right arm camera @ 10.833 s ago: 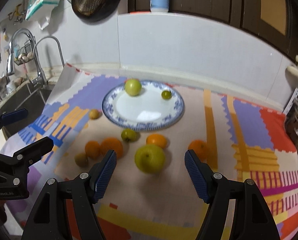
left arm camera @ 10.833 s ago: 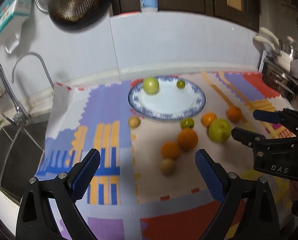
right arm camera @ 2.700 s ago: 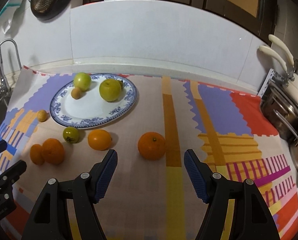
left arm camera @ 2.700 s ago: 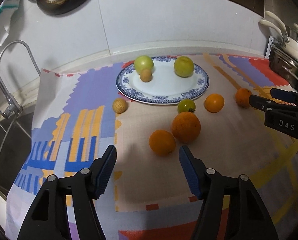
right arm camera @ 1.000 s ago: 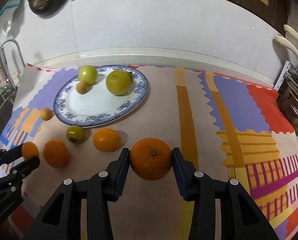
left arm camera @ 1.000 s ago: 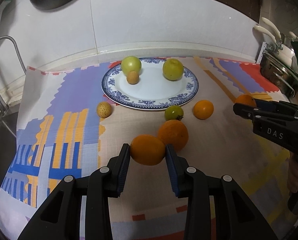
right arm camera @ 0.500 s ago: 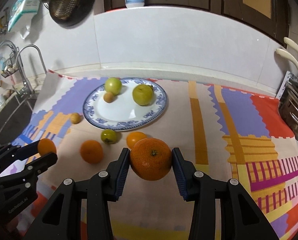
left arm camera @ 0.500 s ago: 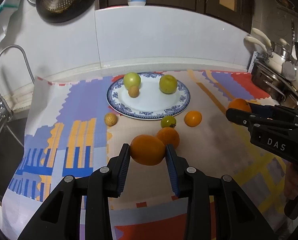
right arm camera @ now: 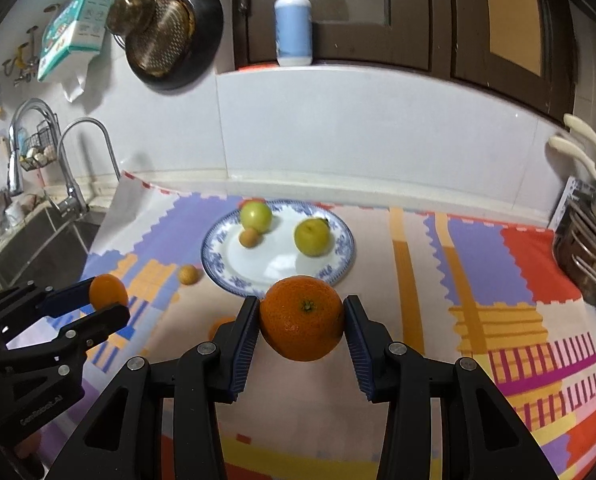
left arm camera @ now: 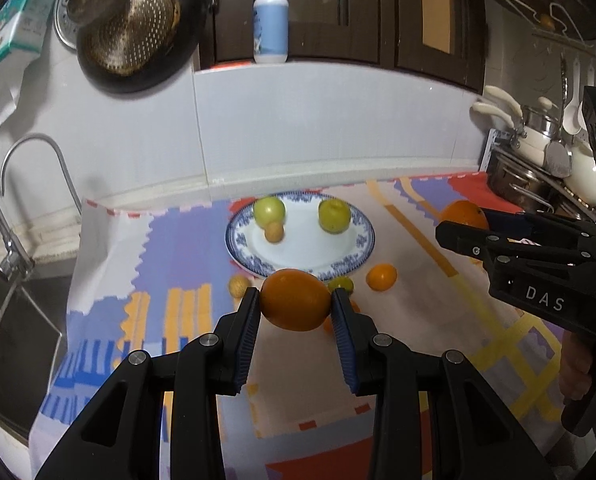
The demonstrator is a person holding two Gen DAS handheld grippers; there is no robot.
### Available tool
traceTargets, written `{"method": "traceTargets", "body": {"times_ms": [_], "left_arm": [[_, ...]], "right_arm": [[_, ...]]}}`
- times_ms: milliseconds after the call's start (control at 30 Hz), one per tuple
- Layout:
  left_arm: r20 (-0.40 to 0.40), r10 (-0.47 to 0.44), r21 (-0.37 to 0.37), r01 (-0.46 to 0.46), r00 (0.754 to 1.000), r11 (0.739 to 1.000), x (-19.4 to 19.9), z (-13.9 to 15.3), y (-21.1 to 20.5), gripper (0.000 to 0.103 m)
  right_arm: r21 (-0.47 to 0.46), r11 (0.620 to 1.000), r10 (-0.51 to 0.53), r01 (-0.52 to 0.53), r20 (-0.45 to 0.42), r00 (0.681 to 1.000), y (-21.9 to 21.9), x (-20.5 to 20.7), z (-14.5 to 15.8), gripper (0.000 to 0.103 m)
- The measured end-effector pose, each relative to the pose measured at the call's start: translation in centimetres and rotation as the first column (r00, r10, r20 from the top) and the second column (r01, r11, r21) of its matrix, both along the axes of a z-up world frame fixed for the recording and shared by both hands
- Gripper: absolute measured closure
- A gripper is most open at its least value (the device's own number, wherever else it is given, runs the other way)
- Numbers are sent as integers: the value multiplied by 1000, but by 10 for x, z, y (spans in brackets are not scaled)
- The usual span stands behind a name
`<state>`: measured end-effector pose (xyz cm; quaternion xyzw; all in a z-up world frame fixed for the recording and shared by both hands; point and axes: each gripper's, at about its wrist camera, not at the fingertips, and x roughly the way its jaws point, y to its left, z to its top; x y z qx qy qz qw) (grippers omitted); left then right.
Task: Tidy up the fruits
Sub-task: 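Carry both held oranges over the plate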
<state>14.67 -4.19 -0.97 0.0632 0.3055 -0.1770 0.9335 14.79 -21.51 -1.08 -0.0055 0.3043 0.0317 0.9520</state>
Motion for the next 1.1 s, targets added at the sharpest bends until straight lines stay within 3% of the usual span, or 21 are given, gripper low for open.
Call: {"method": "traceTargets", "body": {"times_ms": [200, 600, 1100], "left_arm": [[14, -19, -12, 19, 1000, 1000, 13, 9, 5, 67], [35, -48, -2, 48, 998, 999, 51, 16, 4, 67], [-27, -66, -1, 66, 997, 998, 118, -6, -11, 67]], "right_arm": [[7, 1000, 14, -14, 31, 999, 10, 7, 10, 60], [32, 998, 45, -45, 8, 999, 18, 45, 10, 60], [32, 998, 51, -50, -41, 998, 9, 103, -6, 60]]}}
